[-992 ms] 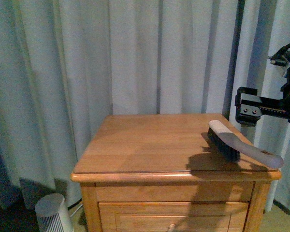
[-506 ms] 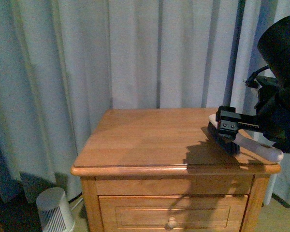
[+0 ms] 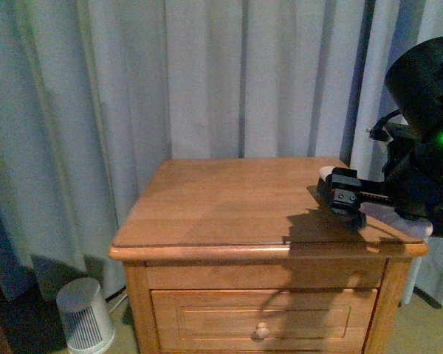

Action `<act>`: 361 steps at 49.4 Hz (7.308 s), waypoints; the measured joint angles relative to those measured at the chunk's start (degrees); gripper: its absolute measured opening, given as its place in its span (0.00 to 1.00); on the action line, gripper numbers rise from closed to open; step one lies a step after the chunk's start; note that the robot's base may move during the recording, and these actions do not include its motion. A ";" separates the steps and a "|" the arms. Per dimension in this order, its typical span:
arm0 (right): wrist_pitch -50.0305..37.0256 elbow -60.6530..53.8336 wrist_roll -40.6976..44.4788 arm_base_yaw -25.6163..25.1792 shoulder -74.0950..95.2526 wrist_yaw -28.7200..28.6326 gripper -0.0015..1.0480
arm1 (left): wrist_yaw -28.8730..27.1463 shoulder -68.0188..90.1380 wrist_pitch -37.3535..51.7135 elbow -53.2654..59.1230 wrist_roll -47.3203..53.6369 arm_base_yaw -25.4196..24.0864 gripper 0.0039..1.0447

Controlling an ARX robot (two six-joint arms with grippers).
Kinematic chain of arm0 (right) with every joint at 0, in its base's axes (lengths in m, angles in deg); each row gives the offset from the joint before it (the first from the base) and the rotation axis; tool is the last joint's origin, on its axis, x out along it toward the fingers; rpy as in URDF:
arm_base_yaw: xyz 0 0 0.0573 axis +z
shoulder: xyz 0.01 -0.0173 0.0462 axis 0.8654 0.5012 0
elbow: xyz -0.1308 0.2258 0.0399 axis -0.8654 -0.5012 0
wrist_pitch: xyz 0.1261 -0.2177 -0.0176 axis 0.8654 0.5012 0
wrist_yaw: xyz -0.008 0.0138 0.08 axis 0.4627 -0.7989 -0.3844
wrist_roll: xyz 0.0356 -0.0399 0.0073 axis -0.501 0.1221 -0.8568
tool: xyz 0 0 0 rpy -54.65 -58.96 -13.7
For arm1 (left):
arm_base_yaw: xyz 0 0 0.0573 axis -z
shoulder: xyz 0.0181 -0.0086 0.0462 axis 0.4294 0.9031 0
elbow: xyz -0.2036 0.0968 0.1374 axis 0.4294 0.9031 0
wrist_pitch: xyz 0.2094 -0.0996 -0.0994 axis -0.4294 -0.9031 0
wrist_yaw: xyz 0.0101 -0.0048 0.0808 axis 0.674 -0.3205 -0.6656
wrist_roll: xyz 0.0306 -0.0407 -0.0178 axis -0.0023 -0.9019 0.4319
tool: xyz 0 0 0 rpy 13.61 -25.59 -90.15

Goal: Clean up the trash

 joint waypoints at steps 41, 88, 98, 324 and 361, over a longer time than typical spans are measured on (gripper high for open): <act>-6.10 -4.46 2.27 -1.86 -3.93 0.68 0.20 | 0.00 0.00 0.00 0.00 0.00 0.00 0.26; -26.16 -59.87 25.09 0.98 -89.55 17.64 0.20 | 0.00 0.00 0.00 0.00 -0.11 0.00 0.26; -24.13 -60.08 21.42 -1.46 -89.53 14.12 0.20 | 0.02 -0.02 0.00 0.00 -0.11 0.02 0.26; -32.65 -25.77 27.78 10.25 -13.20 1.09 0.20 | 22.82 73.37 -15.37 -28.22 56.11 -10.21 0.26; -24.09 -13.62 29.73 18.10 3.72 0.48 0.20 | 22.82 73.37 -15.37 -28.22 56.13 -10.21 0.26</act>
